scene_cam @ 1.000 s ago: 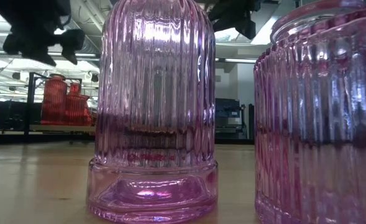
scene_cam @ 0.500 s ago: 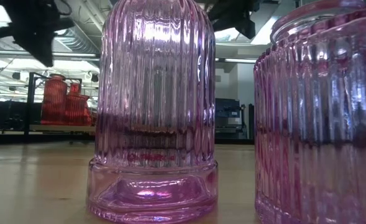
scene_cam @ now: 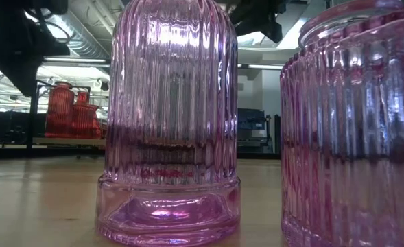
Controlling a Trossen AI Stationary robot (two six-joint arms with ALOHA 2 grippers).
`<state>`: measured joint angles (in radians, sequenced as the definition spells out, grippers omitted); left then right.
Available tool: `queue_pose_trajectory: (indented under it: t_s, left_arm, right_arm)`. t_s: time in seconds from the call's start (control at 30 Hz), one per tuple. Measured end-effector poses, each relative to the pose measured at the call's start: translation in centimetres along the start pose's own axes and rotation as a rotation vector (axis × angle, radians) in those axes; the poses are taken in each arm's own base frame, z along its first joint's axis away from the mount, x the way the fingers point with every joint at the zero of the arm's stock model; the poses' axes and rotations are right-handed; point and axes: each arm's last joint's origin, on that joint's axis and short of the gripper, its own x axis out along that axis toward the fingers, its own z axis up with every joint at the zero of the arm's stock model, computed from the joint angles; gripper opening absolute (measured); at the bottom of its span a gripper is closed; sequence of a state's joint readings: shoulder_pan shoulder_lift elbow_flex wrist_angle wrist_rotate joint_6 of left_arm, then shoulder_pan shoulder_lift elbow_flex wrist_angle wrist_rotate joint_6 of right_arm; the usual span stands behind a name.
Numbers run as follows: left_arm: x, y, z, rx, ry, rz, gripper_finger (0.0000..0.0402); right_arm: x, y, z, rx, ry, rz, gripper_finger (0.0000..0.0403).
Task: Sort vases onto shelf
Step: Put the red vase on the shelf aligned with the other red vases
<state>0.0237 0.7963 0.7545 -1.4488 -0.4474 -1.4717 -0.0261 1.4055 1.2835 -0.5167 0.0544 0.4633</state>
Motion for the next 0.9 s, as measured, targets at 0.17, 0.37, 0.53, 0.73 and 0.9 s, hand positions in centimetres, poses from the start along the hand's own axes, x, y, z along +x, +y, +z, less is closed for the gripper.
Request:
queue_pose_trajectory:
  t_s: [0.17, 0.37, 0.53, 0.73, 0.9]
  left_arm:
    - [1.2, -0.8, -0.4, -0.03, -0.014, -0.042, 0.0]
    - [1.5, -0.9, 0.1, -0.083, -0.066, 0.019, 0.0]
    - [1.7, -1.0, 0.5, -0.107, -0.09, 0.018, 0.0]
    - [1.8, -1.1, 0.9, -0.138, -0.129, 0.014, 0.0]
    - [1.9, -1.1, 1.2, -0.161, -0.152, 0.017, 0.0]
  right_arm:
    - [0.0, -0.1, 0.0, 0.0, -0.009, -0.019, 0.0111]
    - [0.0, 0.0, 0.0, -0.001, -0.002, -0.006, 0.0111]
    - [0.0, 0.0, 0.0, -0.001, -0.002, -0.006, 0.0111]
    - [0.0, 0.0, 0.0, -0.001, -0.002, -0.006, 0.0111]
    - [0.0, 0.0, 0.0, -0.001, -0.003, -0.008, 0.0111]
